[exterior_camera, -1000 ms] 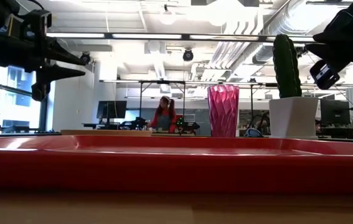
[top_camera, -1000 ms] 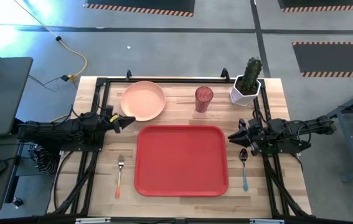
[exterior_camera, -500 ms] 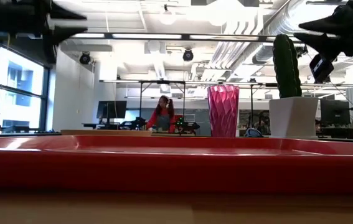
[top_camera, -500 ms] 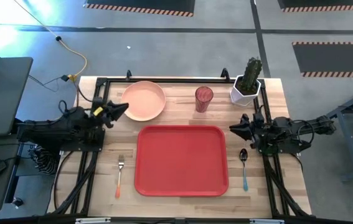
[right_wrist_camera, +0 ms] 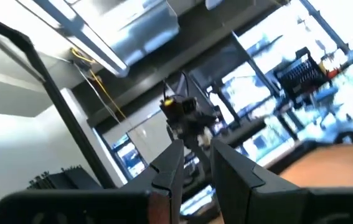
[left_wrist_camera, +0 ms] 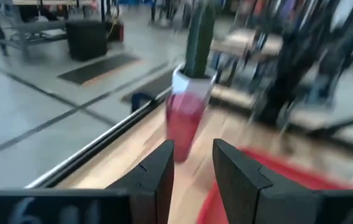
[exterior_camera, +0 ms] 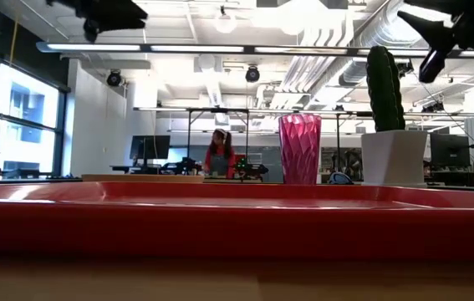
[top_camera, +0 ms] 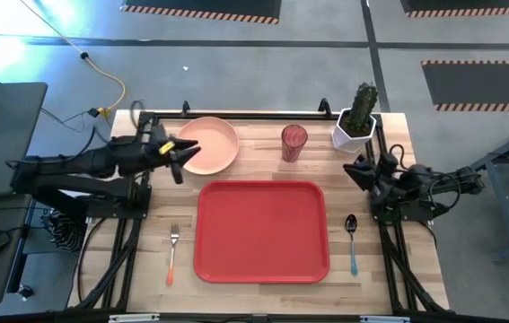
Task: Pick and place plate/cup/fork/spoon on tray
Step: Put the light pink plate on the red tray
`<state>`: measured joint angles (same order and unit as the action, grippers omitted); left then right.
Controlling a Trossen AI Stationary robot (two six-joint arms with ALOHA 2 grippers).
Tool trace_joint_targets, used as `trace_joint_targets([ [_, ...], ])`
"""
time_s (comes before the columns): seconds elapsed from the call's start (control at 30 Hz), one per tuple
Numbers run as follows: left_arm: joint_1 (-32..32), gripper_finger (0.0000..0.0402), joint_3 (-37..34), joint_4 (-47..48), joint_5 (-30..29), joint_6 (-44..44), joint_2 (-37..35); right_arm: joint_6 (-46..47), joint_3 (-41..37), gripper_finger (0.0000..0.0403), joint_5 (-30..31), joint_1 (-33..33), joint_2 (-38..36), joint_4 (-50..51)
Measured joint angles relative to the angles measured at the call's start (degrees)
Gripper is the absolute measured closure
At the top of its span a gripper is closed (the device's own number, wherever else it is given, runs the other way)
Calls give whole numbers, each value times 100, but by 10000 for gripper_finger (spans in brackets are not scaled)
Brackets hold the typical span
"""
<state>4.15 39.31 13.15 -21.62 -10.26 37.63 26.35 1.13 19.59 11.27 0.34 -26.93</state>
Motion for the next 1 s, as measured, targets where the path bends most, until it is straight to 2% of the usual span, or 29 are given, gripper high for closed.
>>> trace_joint_targets([
  [0.17,273,302,531,704,240,662,755,-262,4,334,2,0,0,-228],
  [0.43,818,302,682,1061,1110,695,1607,-180,4,334,0,0,0,-215],
  [0.8,1167,302,682,1276,1370,824,2776,-291,7,334,-11,0,0,-207],
  [1.0,1285,302,682,1273,1446,364,3417,-435,9,334,-15,0,0,-204],
])
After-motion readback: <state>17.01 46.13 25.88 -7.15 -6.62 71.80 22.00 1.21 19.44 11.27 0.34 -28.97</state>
